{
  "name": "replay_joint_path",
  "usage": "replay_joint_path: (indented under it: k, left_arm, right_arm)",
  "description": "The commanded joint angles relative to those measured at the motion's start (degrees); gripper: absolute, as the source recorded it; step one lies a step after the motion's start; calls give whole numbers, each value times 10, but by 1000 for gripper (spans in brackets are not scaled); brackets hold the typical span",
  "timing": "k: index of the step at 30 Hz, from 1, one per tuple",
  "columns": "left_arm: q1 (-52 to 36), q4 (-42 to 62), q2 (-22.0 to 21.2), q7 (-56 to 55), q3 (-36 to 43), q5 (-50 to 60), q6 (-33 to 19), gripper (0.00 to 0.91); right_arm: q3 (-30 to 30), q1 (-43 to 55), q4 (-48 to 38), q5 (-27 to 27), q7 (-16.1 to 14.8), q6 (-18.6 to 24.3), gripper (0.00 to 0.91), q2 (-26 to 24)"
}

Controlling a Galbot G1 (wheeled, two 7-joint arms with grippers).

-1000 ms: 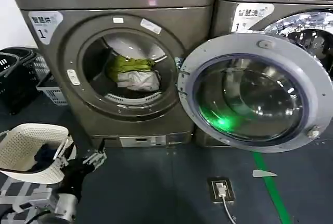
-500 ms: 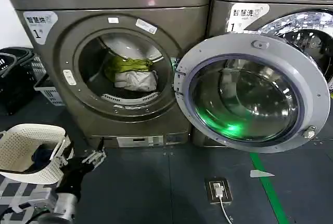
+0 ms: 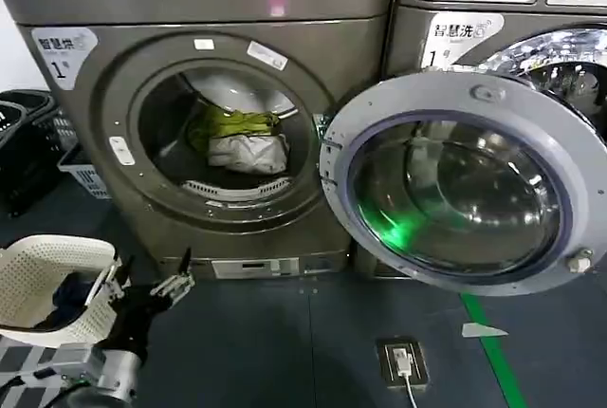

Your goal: Grasp the clothes from the dryer.

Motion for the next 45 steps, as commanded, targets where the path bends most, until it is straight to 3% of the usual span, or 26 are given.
replay_joint_path:
  k: [1, 45]
  left_arm:
    - [0, 0, 0, 3, 0, 2, -3, 907]
    - [0, 0, 1, 5, 1, 4, -5, 907]
  right_arm:
    - [1, 0, 0, 0, 0, 1, 907, 0]
    - [2, 0, 2, 0, -3, 5, 907, 7]
